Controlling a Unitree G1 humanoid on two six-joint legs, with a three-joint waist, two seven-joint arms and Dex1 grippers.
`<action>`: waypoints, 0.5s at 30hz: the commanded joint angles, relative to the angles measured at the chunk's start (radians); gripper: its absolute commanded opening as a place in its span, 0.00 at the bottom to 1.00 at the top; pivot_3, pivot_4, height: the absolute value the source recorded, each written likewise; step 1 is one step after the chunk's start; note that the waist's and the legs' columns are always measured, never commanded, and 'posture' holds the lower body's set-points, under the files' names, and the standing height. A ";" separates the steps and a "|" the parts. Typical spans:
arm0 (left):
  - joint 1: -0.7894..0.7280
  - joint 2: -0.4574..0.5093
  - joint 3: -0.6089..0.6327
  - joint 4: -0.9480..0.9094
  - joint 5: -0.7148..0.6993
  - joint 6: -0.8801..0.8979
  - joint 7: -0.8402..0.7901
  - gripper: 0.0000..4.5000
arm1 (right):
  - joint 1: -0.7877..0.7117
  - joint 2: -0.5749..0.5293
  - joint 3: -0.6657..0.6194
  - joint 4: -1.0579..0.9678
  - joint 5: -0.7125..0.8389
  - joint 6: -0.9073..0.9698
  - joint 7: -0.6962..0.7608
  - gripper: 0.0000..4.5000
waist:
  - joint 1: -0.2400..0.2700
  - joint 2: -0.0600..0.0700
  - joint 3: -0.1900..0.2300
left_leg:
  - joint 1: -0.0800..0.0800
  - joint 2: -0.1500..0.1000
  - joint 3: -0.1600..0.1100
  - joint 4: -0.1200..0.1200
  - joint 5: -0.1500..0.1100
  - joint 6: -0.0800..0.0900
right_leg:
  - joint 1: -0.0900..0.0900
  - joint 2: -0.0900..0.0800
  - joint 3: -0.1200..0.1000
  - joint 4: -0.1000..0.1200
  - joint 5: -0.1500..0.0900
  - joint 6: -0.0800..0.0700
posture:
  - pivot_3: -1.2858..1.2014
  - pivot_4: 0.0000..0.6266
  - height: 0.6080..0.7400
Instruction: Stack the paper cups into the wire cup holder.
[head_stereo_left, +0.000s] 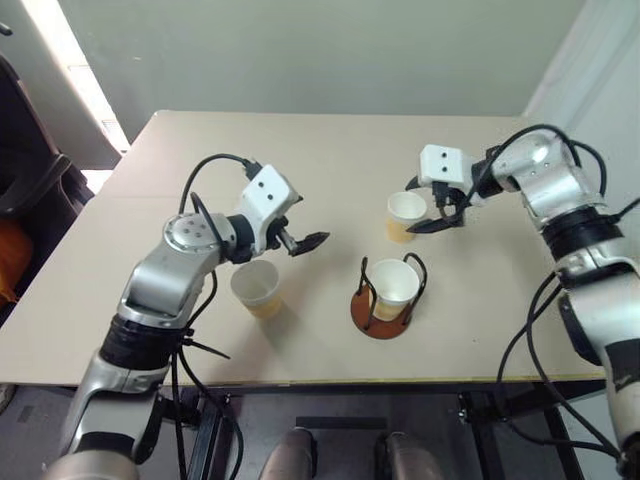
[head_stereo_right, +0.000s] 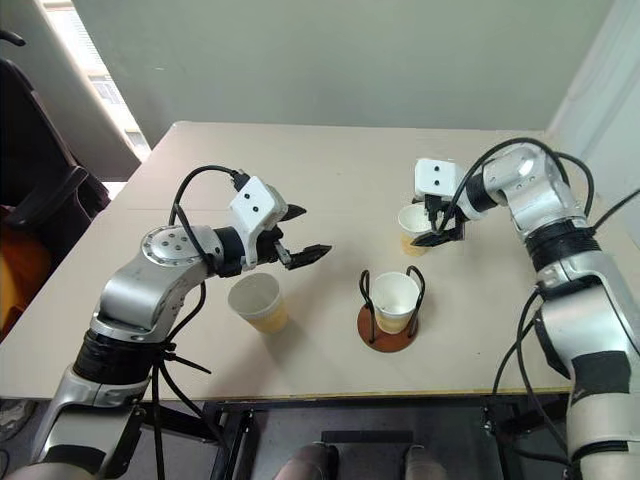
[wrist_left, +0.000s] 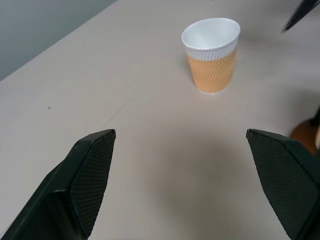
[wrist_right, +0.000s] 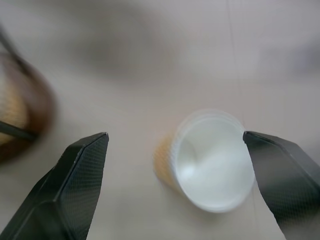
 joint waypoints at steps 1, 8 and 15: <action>-0.015 -0.005 0.010 -0.029 0.017 -0.021 0.006 1.00 | -0.062 0.038 -0.021 0.126 -0.066 -0.067 -0.055 0.99 | 0.000 0.000 0.000 | 0.000 0.000 0.000 -0.001 0.000 -0.001 | -0.001 0.000 0.000 0.000 0.000 0.000 | 0.52 0.24 1.00; 0.021 0.013 0.021 -0.085 0.015 0.008 -0.015 1.00 | -0.072 0.103 -0.062 0.252 -0.107 -0.091 -0.108 0.99 | 0.000 0.000 0.000 | 0.000 0.001 0.002 -0.005 0.000 -0.007 | -0.002 0.001 0.000 0.000 0.000 0.000 | 0.52 0.24 1.00; 0.050 0.036 0.045 -0.149 -0.016 0.050 -0.035 1.00 | -0.075 0.121 -0.051 0.282 -0.193 -0.127 -0.171 0.54 | 0.000 0.000 0.000 | 0.000 0.001 0.002 -0.004 -0.002 -0.004 | -0.002 0.000 0.000 0.000 -0.001 -0.001 | 0.52 0.24 1.00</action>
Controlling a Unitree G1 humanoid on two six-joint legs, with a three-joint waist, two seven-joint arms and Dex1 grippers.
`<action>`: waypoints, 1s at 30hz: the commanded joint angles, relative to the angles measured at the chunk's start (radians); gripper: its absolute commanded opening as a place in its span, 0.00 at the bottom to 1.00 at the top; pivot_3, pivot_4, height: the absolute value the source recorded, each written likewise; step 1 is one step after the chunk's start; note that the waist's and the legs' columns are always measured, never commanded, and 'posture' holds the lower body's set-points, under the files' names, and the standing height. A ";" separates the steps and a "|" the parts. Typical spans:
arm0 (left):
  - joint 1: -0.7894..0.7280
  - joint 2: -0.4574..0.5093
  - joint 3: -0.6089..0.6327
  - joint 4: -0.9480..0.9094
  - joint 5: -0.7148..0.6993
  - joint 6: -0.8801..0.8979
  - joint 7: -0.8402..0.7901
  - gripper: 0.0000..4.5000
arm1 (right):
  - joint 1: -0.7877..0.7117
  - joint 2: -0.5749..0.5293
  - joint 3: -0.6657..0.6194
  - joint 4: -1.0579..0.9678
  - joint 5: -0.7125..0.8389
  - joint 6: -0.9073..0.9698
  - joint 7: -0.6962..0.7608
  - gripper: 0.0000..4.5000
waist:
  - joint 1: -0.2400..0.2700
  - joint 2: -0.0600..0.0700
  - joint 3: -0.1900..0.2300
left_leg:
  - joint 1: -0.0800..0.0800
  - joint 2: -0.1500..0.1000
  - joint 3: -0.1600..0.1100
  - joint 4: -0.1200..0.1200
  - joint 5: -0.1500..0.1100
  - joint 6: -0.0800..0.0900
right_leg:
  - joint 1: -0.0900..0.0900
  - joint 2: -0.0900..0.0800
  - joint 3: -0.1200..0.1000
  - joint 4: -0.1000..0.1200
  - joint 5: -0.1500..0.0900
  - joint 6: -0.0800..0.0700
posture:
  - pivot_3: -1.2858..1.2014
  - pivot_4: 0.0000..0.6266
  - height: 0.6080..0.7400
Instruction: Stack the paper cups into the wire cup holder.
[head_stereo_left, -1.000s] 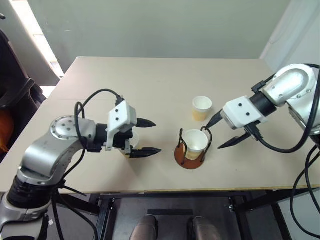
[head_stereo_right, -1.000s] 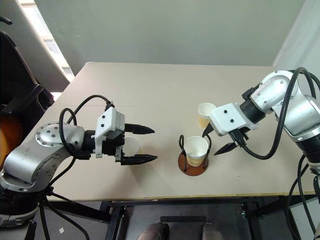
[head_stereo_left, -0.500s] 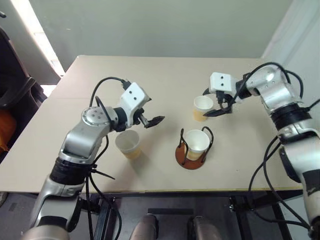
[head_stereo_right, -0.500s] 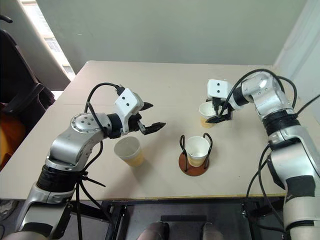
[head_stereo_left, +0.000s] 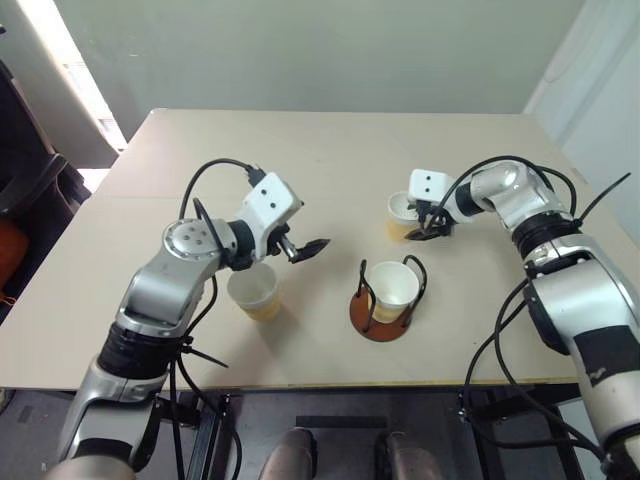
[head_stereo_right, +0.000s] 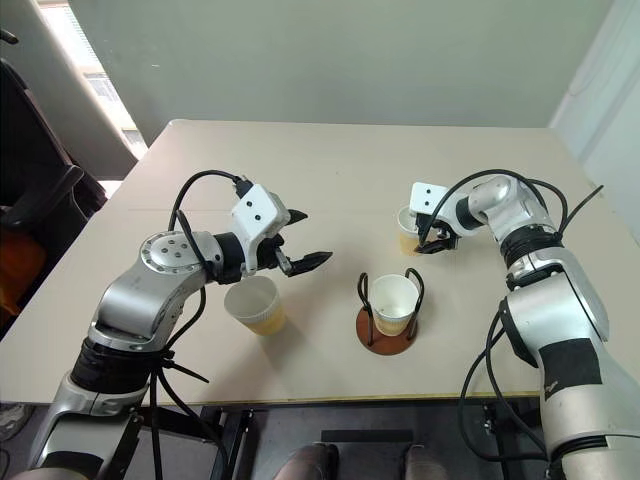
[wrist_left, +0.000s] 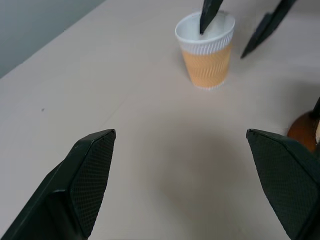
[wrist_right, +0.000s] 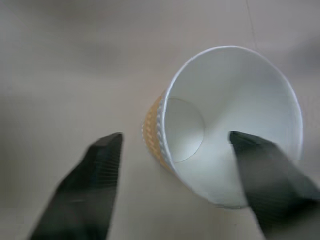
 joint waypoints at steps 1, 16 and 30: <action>0.015 0.020 0.047 -0.092 -0.042 0.038 -0.016 1.00 | -0.036 0.002 -0.014 0.006 -0.042 -0.030 -0.055 0.45 | 0.000 0.000 0.000 | 0.000 0.000 0.000 0.000 0.000 0.000 | 0.000 0.000 0.000 0.000 0.000 0.000 | 0.52 0.24 1.00; 0.094 0.164 0.146 -0.205 -0.273 0.067 -0.252 1.00 | -0.096 -0.164 -0.145 -0.258 0.099 -0.063 0.343 0.01 | 0.004 0.001 0.001 | -0.002 0.001 0.000 -0.001 0.002 -0.003 | -0.002 0.001 -0.001 0.001 0.000 -0.001 | 0.52 0.24 1.00; 0.160 0.293 0.175 -0.227 -0.360 0.055 -0.385 1.00 | 0.051 -0.592 0.185 -1.229 0.797 0.281 0.497 0.01 | -0.012 0.000 0.000 | 0.003 0.007 0.001 -0.003 0.003 -0.008 | 0.002 0.005 -0.001 0.003 -0.014 -0.012 | 0.52 0.24 1.00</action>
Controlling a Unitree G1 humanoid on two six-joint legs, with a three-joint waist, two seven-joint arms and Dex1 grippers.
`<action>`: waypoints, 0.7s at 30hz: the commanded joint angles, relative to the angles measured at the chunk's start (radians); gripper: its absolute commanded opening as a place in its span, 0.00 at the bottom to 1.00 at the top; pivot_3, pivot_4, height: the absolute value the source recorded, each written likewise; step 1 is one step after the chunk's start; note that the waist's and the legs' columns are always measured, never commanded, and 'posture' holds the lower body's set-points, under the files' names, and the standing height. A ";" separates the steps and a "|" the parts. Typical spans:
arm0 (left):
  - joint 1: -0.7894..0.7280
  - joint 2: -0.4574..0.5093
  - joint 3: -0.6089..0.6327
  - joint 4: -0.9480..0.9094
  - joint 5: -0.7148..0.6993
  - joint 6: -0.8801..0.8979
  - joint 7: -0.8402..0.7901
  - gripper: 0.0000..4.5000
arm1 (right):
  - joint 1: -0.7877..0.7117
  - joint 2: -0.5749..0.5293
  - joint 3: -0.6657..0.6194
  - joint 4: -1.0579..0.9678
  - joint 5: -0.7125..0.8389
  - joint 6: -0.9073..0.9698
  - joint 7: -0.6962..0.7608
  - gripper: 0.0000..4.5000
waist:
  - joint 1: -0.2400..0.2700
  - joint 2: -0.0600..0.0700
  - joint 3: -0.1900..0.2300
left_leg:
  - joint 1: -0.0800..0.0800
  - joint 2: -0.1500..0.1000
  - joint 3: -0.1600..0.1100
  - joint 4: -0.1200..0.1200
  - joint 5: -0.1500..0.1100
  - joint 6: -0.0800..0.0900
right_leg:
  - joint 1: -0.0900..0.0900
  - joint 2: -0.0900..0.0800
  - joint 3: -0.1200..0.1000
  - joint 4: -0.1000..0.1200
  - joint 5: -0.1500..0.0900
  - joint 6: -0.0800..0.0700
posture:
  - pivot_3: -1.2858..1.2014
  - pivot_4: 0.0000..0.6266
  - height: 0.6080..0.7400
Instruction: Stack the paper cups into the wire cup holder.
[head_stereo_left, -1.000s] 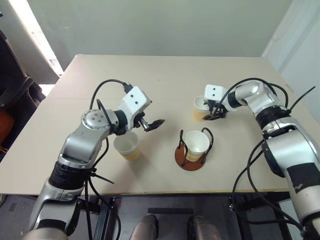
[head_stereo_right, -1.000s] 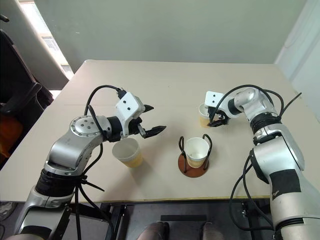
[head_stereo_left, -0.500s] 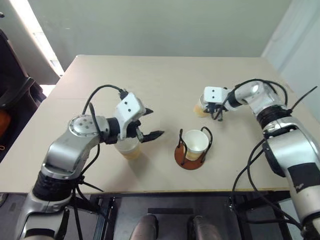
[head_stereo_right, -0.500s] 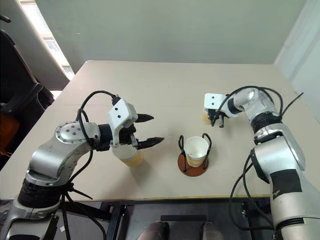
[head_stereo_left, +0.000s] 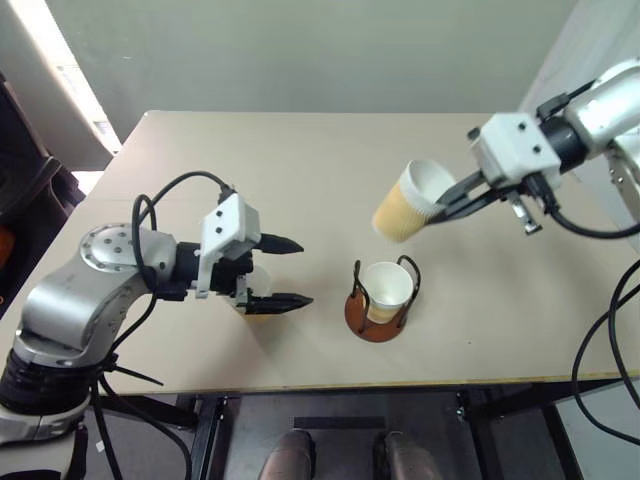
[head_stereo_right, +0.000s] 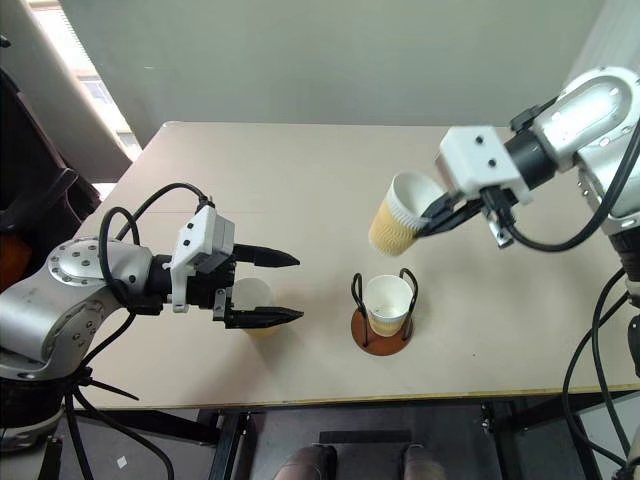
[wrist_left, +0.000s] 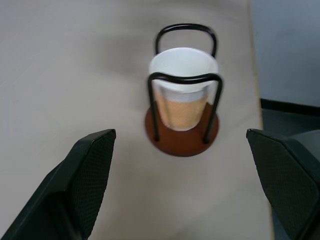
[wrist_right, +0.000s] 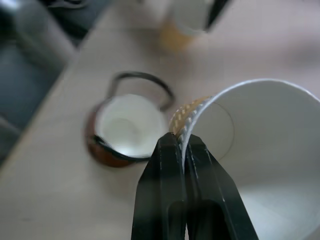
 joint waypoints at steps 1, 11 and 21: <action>0.011 0.008 0.012 -0.026 0.004 -0.019 0.015 1.00 | -0.011 -0.032 0.055 -0.065 0.031 -0.031 0.004 0.01 | -0.002 0.000 0.000 | 0.001 0.000 0.000 0.000 -0.001 0.003 | 0.000 0.000 0.000 0.001 0.000 0.000 | 0.52 0.24 1.00; 0.023 -0.014 0.005 -0.045 0.002 -0.004 0.097 1.00 | -0.022 0.030 0.100 -0.036 -0.069 -0.090 0.004 0.01 | -0.006 0.000 0.000 | 0.002 0.001 0.000 0.001 0.003 0.006 | 0.000 0.000 0.000 0.004 0.002 -0.003 | 0.52 0.24 1.00; 0.026 -0.021 -0.010 -0.053 0.000 -0.006 0.120 1.00 | -0.017 0.022 0.153 -0.056 -0.102 -0.139 0.004 0.01 | -0.005 0.000 0.000 | 0.001 0.001 -0.001 0.000 0.001 0.006 | 0.000 0.001 -0.001 0.004 0.002 -0.003 | 0.52 0.24 1.00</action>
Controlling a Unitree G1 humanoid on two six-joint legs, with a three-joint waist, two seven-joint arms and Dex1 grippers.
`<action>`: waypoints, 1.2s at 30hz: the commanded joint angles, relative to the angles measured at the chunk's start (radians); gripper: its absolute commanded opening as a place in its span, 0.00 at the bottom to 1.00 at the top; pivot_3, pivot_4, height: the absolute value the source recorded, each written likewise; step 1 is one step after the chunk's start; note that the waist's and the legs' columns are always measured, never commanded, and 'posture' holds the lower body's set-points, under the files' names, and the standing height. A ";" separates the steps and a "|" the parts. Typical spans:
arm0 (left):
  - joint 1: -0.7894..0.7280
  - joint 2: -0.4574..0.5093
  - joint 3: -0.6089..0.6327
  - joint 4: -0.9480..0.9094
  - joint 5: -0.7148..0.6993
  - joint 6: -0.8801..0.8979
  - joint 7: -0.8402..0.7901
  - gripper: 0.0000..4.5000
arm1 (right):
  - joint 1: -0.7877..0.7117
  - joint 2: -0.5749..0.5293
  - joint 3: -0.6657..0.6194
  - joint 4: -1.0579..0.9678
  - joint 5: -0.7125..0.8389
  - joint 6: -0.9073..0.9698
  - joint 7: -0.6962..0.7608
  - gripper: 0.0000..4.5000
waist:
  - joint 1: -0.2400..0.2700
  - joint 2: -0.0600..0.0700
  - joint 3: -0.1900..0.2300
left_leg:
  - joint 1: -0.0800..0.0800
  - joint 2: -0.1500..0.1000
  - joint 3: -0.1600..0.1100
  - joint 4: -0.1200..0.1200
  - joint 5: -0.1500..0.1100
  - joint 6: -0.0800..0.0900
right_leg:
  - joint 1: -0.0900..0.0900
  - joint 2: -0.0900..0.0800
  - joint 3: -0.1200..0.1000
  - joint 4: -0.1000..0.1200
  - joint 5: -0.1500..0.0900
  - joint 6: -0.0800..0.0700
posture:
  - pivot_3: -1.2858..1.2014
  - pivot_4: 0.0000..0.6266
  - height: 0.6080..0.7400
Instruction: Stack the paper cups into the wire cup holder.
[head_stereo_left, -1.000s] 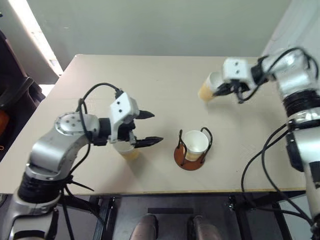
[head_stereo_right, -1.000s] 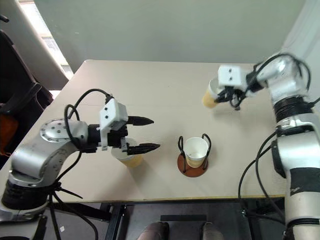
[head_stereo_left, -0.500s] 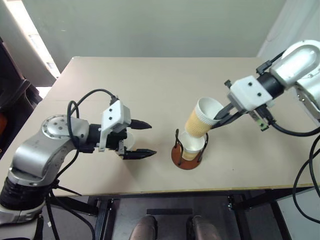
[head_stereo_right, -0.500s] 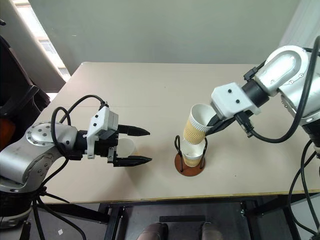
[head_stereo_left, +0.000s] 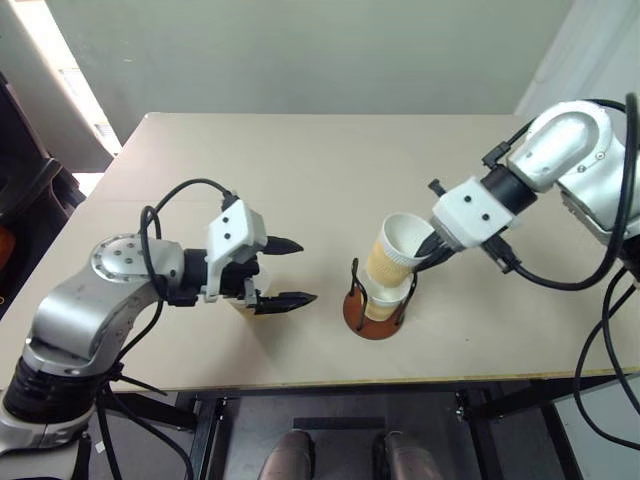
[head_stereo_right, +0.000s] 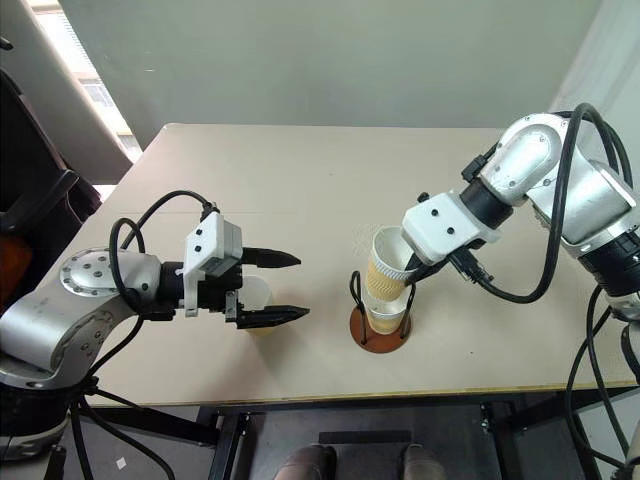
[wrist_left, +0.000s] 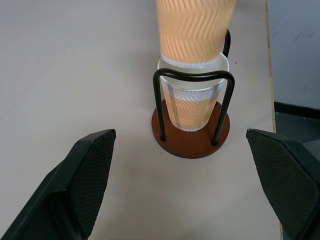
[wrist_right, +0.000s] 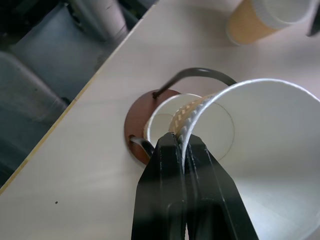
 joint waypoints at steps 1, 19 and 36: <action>0.000 0.000 0.003 -0.028 -0.005 -0.004 0.006 1.00 | -0.017 -0.014 -0.004 -0.001 -0.015 -0.030 0.004 0.01 | 0.000 0.000 0.000 | 0.000 0.000 0.000 0.000 0.000 0.000 | 0.000 0.000 0.000 0.000 0.000 0.000 | 0.52 0.24 1.00; -0.006 0.007 -0.020 -0.003 0.023 -0.037 -0.010 1.00 | -0.040 0.034 -0.049 0.038 0.011 0.008 0.004 0.90 | 0.000 0.000 0.000 | 0.000 0.000 0.000 0.000 0.000 0.000 | 0.000 0.000 0.000 0.000 0.000 0.000 | 0.52 0.24 1.00; -0.006 0.124 -0.026 0.052 0.096 -0.101 -0.142 1.00 | 0.095 0.083 -0.310 -0.003 0.014 0.268 -0.033 0.99 | 0.001 -0.001 -0.001 | 0.000 0.000 -0.001 0.001 0.000 0.000 | 0.000 0.000 0.000 0.000 0.000 0.000 | 0.52 0.24 1.00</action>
